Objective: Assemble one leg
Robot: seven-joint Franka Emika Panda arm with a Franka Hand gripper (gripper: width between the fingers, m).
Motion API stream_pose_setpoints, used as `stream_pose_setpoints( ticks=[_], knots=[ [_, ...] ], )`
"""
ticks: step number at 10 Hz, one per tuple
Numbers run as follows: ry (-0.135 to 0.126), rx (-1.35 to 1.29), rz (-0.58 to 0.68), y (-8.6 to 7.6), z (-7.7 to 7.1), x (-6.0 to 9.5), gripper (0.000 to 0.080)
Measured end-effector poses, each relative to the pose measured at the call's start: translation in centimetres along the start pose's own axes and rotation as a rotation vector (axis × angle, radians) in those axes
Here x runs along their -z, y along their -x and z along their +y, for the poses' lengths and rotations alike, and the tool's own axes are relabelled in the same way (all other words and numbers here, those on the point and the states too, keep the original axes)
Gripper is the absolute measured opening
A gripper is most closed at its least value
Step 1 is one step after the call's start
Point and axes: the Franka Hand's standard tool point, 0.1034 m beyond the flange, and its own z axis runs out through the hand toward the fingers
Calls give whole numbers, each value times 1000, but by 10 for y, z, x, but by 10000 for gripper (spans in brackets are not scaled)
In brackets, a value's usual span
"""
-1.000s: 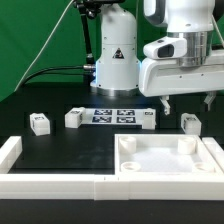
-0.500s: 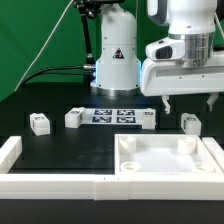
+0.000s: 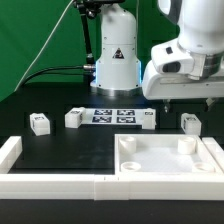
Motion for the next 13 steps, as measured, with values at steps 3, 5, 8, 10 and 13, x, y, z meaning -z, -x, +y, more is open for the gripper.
stream_pose_setpoints(
  ticks=[3, 5, 8, 10, 13],
  knots=[
    [19, 7, -314, 3, -4, -6, 649],
    [28, 11, -484, 7, -4, -14, 649],
    [28, 15, -489, 1, -7, -24, 649],
    [31, 18, -492, 2, -9, -31, 649],
    [32, 20, -487, 2, -10, -42, 649]
  ],
)
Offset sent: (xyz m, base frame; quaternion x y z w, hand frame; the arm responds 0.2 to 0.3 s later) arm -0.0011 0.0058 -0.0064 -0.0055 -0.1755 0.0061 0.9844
